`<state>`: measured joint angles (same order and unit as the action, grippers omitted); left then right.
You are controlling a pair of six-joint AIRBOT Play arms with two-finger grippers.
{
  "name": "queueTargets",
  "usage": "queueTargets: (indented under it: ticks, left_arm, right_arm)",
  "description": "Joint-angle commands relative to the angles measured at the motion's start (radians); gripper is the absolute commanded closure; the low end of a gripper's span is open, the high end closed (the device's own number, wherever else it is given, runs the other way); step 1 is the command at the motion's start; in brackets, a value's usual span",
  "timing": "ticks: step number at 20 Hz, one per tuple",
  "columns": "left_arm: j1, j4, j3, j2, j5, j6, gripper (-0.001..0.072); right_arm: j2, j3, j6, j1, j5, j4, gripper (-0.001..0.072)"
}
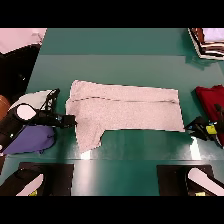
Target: Fold the shirts.
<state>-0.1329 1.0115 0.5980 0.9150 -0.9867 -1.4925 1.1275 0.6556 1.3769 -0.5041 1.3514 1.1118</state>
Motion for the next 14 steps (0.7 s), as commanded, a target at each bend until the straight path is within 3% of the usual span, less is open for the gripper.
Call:
queueTargets:
  ticks: [1, 6, 10, 14]
  left_arm:
    - [0.0, 0.001, 0.001, -0.003, 0.001, 0.0, 0.0686]
    - [0.0, 0.002, 0.001, -0.003, 0.006, 0.0, 0.0686]
    - [0.0, 0.058, 0.006, -0.003, -0.06, -0.003, 0.0687]
    - [0.0, 0.161, 0.016, -0.116, -0.217, -0.058, 0.0689]
  right_arm:
    - [0.002, -0.087, -0.017, -0.027, -0.103, -0.066, 0.0264]
    - [0.085, -0.029, -0.017, 0.112, -0.148, -0.1, 0.0288]
    - [0.153, 0.068, -0.017, 0.233, -0.124, -0.078, 0.0666]
    - [0.07, 0.113, -0.016, 0.288, -0.016, 0.067, 0.0696]
